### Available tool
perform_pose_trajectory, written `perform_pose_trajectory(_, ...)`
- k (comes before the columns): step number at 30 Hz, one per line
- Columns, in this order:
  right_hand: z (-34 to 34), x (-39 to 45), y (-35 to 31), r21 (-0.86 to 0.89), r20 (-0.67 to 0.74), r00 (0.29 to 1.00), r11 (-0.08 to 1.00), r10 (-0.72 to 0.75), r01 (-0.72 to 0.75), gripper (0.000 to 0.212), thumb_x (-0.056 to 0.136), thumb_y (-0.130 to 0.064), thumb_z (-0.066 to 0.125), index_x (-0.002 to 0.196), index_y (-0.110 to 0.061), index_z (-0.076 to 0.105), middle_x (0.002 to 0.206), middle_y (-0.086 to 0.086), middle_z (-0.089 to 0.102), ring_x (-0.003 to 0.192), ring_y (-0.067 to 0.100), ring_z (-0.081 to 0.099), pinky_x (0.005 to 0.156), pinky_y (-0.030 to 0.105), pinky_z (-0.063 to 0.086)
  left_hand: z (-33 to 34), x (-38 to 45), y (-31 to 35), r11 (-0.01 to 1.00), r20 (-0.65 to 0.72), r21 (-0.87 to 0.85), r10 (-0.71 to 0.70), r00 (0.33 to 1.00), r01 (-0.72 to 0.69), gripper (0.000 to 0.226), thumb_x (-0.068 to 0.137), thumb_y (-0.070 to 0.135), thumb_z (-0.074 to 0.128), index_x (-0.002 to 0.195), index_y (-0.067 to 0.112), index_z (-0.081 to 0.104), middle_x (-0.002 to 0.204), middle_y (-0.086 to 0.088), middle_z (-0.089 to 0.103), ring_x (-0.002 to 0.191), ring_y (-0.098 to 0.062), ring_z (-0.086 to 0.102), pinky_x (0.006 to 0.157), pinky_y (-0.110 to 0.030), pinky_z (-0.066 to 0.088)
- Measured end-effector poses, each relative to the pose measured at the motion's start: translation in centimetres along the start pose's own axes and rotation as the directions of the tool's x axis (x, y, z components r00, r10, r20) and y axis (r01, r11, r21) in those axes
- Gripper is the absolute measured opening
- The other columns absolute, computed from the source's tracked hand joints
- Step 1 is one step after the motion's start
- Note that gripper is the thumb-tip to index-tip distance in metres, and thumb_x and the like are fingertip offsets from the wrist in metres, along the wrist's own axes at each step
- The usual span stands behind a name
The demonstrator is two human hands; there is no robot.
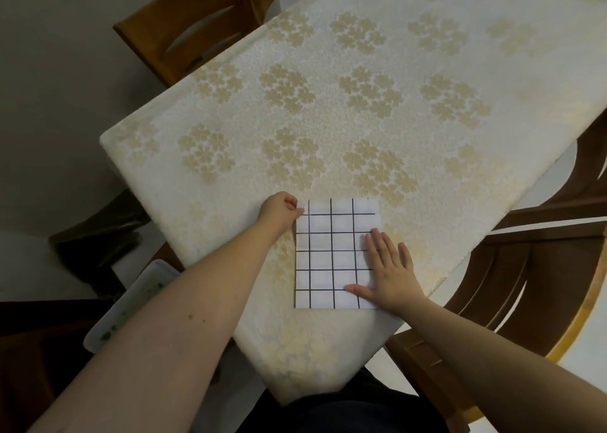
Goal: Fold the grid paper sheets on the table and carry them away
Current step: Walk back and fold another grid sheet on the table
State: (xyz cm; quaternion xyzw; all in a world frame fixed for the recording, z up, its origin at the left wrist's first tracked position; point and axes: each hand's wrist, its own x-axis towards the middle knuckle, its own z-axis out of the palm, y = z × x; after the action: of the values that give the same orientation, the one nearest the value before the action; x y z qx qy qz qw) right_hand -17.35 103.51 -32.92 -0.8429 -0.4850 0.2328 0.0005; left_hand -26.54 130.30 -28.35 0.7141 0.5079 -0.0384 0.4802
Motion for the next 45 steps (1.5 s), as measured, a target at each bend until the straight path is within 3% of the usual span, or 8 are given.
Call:
perform_pose_trajectory(3, -0.2, -0.5, -0.5, 0.078, -0.014, 0.992, 0.99, 0.122, -0.121, 0.123, 0.069, -0.095, 0.026, 0.147, -0.02, -0.033, 0.156, 0.004, -0.035, 0.145, 0.022, -0.028, 0.116, 0.048, -0.018, -0.5, -0.8, -0.2, 0.997, 0.006, -0.066, 0.037, 0.999, -0.036, 0.032, 0.089, 0.017, 0.07, 0.12, 0.012, 0.062, 0.092, 0.002, 0.062, 0.09, -0.016, 0.059, 0.075, -0.024, 0.046)
perform_pose_trajectory(7, 0.2, -1.5, -1.3, 0.196, -0.025, 0.959, 0.942, 0.282, -0.272, 0.132, 0.062, -0.098, 0.033, 0.148, -0.02, -0.029, 0.158, 0.004, -0.031, 0.147, 0.022, -0.025, 0.115, 0.051, -0.014, -1.3, -1.7, -0.3, 0.991, 0.037, -0.093, 0.096, 0.995, -0.093, 0.026, 0.088, 0.021, 0.071, 0.113, 0.014, 0.068, 0.103, -0.001, 0.068, 0.096, -0.017, 0.063, 0.081, -0.028, 0.049)
perform_pose_trajectory(13, 0.2, -2.1, -2.1, 0.271, -0.038, 0.921, 0.891, 0.389, -0.365, 0.136, 0.058, -0.098, 0.038, 0.15, -0.02, -0.026, 0.16, 0.004, -0.025, 0.148, 0.022, -0.022, 0.117, 0.054, -0.009, -2.2, -4.4, -1.3, 0.967, 0.103, -0.16, 0.216, 0.971, -0.198, 0.003, 0.09, 0.021, 0.069, 0.093, 0.02, 0.069, 0.092, 0.005, 0.07, 0.09, -0.008, 0.064, 0.078, -0.021, 0.049)
perform_pose_trajectory(22, 0.5, -2.7, -3.1, 0.343, -0.05, 0.871, 0.828, 0.488, -0.444, 0.137, 0.056, -0.097, 0.043, 0.151, -0.022, -0.023, 0.161, 0.005, -0.021, 0.148, 0.024, -0.018, 0.115, 0.054, -0.009, -2.0, -9.5, -5.3, 0.953, 0.175, -0.037, 0.304, 0.937, -0.302, 0.01, 0.083, 0.018, 0.074, 0.088, 0.027, 0.074, 0.106, 0.01, 0.06, 0.098, 0.001, 0.056, 0.077, -0.015, 0.039)
perform_pose_trajectory(30, 1.0, -2.7, -2.2, 0.34, -0.022, 0.902, 0.852, 0.432, -0.399, 0.115, 0.076, -0.076, 0.053, 0.15, -0.028, -0.02, 0.161, 0.006, -0.021, 0.147, 0.025, -0.021, 0.114, 0.053, -0.013, 0.4, -11.6, -8.8, 0.936, 0.203, 0.083, 0.322, 0.925, -0.343, 0.023, 0.083, 0.007, 0.069, 0.087, 0.03, 0.072, 0.086, 0.005, 0.057, 0.074, -0.005, 0.054, 0.069, -0.009, 0.041)
perform_pose_trajectory(33, 0.3, -3.2, -0.2, 0.335, -0.002, 0.918, 0.865, 0.397, -0.374, 0.118, 0.074, -0.065, 0.068, 0.154, -0.024, -0.009, 0.164, 0.003, -0.007, 0.15, 0.022, -0.006, 0.117, 0.048, -0.004, 1.3, -11.9, -9.1, 0.938, 0.198, 0.086, 0.314, 0.928, -0.336, 0.019, 0.084, 0.009, 0.069, 0.09, 0.027, 0.074, 0.088, 0.003, 0.059, 0.077, -0.009, 0.057, 0.068, -0.009, 0.043)
perform_pose_trajectory(39, -1.5, -5.2, 2.4, 0.489, -0.192, 0.875, 0.816, 0.445, -0.308, 0.057, 0.091, -0.011, 0.055, 0.146, -0.019, 0.04, 0.151, 0.004, 0.042, 0.139, 0.025, 0.036, 0.114, 0.05, 0.029, 1.8, -12.1, -9.9, 0.931, 0.207, 0.148, 0.302, 0.931, -0.335, 0.017, 0.087, 0.01, 0.065, 0.094, 0.023, 0.074, 0.098, 0.001, 0.062, 0.085, -0.01, 0.06, 0.07, -0.009, 0.043)
perform_pose_trajectory(45, -1.0, -3.3, -0.9, 0.401, -0.34, 0.9, 0.908, 0.273, -0.124, 0.043, 0.094, -0.01, 0.053, 0.137, -0.012, 0.052, 0.139, 0.008, 0.055, 0.129, 0.027, 0.049, 0.109, 0.042, 0.036, 1.9, -12.0, -10.4, 0.924, 0.207, 0.179, 0.3, 0.931, -0.338, 0.017, 0.088, 0.008, 0.064, 0.093, 0.02, 0.074, 0.102, 0.002, 0.062, 0.09, -0.008, 0.058, 0.077, -0.013, 0.044)
